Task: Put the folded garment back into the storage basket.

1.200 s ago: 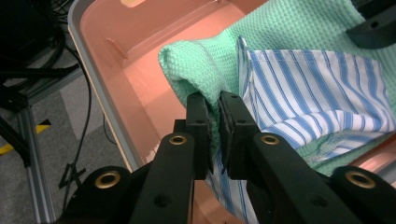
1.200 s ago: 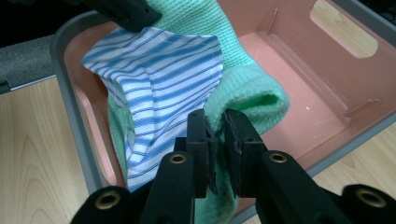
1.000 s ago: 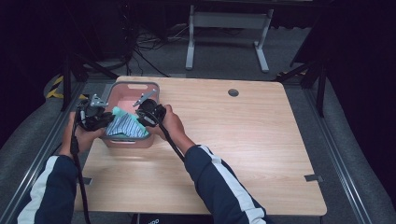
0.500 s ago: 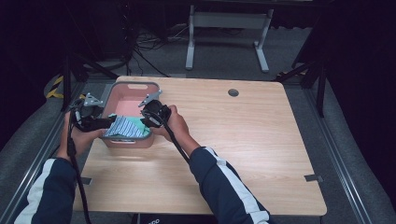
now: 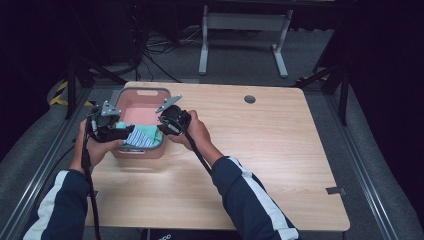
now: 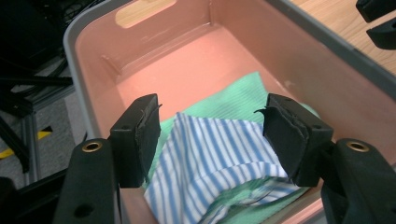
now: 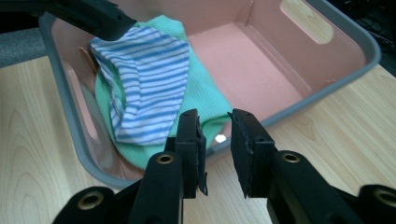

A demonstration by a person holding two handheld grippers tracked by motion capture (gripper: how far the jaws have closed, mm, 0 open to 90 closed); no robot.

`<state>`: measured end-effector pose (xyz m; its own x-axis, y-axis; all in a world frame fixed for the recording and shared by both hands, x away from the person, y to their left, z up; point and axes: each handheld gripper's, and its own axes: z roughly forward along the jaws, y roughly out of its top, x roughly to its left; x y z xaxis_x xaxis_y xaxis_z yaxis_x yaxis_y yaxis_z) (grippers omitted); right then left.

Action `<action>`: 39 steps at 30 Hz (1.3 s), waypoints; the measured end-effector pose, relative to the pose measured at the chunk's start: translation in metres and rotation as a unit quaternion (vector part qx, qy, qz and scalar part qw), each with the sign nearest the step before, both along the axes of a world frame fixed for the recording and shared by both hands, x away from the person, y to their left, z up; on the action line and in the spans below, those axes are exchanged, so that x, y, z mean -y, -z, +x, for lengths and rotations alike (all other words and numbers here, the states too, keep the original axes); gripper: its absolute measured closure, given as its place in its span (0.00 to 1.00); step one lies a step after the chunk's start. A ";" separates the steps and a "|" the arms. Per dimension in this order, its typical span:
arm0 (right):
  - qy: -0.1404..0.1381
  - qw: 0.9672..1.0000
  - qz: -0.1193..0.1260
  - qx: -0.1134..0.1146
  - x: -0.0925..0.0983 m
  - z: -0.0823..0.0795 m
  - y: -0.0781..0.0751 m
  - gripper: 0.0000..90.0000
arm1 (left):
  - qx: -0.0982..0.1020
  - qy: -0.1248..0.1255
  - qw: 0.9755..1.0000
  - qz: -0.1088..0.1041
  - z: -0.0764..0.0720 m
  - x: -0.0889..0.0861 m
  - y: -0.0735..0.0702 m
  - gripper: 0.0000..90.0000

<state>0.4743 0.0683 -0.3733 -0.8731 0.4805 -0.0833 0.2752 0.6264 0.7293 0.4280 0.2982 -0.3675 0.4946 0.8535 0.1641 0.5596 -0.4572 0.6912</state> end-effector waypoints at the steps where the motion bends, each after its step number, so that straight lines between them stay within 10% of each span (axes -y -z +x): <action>1: 0.002 1.000 -0.002 0.001 0.002 0.000 -0.001 0.81 | 0.002 0.002 1.000 -0.006 0.000 0.001 0.000 0.41; 39: 0.024 0.997 -0.058 0.047 0.098 -0.028 -0.017 0.75 | 0.042 0.104 0.993 -0.021 -0.034 0.082 -0.012 0.38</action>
<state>0.4465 -0.0301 -0.3568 -0.8350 0.5039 -0.2211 0.2405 0.6956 0.6770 0.3943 0.2164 -0.3556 0.6477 0.7407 0.1782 0.3955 -0.5269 0.7523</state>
